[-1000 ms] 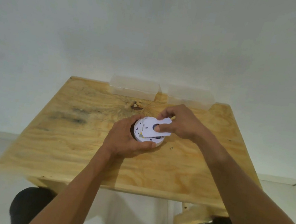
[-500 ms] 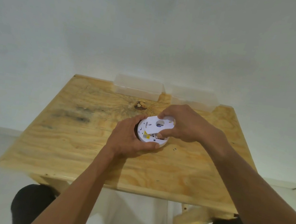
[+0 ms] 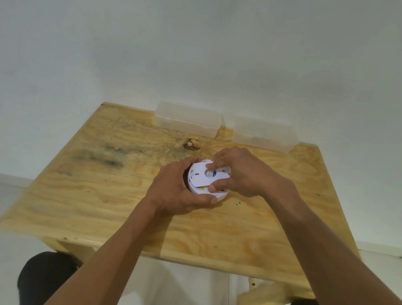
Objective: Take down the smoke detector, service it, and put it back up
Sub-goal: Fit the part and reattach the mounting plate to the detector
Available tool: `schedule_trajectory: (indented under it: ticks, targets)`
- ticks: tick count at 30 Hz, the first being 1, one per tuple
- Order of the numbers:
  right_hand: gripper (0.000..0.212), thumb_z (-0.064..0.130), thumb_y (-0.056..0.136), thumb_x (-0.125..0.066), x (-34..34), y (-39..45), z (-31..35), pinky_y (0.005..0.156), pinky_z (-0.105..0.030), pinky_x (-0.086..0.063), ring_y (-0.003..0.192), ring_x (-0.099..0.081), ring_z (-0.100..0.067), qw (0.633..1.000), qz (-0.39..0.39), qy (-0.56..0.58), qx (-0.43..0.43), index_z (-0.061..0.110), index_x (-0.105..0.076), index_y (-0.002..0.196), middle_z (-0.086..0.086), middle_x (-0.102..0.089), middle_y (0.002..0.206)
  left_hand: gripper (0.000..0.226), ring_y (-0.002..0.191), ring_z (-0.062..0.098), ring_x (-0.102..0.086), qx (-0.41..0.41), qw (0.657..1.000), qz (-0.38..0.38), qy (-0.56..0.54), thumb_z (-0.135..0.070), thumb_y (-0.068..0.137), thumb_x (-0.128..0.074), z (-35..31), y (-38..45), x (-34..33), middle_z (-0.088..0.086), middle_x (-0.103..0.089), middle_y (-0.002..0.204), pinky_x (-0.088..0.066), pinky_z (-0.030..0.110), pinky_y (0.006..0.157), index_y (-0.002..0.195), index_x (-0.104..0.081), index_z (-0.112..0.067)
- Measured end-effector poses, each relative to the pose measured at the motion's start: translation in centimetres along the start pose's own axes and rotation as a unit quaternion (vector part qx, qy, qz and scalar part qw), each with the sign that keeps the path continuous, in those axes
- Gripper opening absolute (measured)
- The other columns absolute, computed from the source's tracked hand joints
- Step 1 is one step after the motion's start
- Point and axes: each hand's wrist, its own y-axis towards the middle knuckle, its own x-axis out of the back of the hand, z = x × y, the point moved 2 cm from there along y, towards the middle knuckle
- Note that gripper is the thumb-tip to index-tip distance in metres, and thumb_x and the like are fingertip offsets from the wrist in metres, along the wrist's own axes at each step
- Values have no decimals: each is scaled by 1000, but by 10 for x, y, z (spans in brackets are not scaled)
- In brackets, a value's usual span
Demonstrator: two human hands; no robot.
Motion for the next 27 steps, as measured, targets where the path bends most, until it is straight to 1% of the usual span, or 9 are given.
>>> schedule_trajectory:
  ticks: [3,8,11,13,16,19,21,24,27]
  targets:
    - [48,43,77,-80,-2,1,-1,89,-41,-48,110,-55,-25,1000,12,-4,-10,22,-71,120,-4,-61,127,72,98,-3,-66,1,1000,1,-5,-50,56,-92,1,0,0,-24,-68,110,-58,34,84,117,-54,-51]
    - [46,42,78,-80,-4,4,-1,85,-38,-48,107,-56,-26,1000,14,-3,-2,20,-72,118,-5,-62,125,73,99,-4,-65,2,1000,1,-12,-51,56,-92,2,0,0,-24,-69,111,-57,33,86,120,-56,-49]
    - [45,42,78,-80,-2,3,-2,88,-40,-48,111,-54,-25,1000,25,-2,-9,24,-71,117,-2,-59,127,74,101,-3,-65,5,1000,0,-14,-49,57,-93,2,0,-1,-23,-69,113,-57,33,86,121,-56,-48]
    - [39,37,83,-77,-1,3,-3,89,-40,-47,112,-54,-24,1000,24,-6,-14,23,-71,119,-1,-60,127,75,100,-3,-65,4,1000,-2,-10,-51,56,-93,2,-1,-1,-22,-69,112,-57,33,85,121,-57,-45]
    - [29,26,92,-67,1,3,-3,86,-33,-45,113,-56,-23,1000,18,-10,-21,19,-70,121,-3,-62,126,76,97,-2,-66,1,1000,-1,-2,-55,54,-92,1,0,-1,-22,-69,109,-58,34,84,121,-57,-42]
    - [33,27,93,-66,-2,1,0,92,-38,-45,114,-53,-23,1000,21,-7,-15,22,-67,126,-3,-59,127,77,97,-2,-66,1,1000,-1,-6,-59,53,-89,1,0,-1,-22,-70,110,-58,35,84,121,-58,-42]
    - [36,31,93,-66,-3,1,2,92,-39,-46,114,-54,-24,1000,19,-6,-13,22,-66,127,-4,-59,127,76,97,-2,-67,0,1000,0,-8,-59,53,-89,1,0,-1,-22,-70,110,-58,36,84,121,-58,-42]
    - [50,44,87,-69,-4,-1,5,92,-43,-47,113,-52,-24,999,31,-22,-12,24,-62,132,-3,-57,128,76,97,-1,-67,0,1000,0,-10,-57,54,-90,1,0,0,-22,-69,110,-58,36,84,120,-57,-43]
    - [62,44,83,-73,-2,-2,4,96,-42,-45,119,-47,-23,997,63,-37,-20,26,-55,139,-2,-50,134,78,98,-1,-67,0,1000,1,-9,-58,53,-90,1,0,0,-21,-69,111,-58,36,84,121,-57,-42]
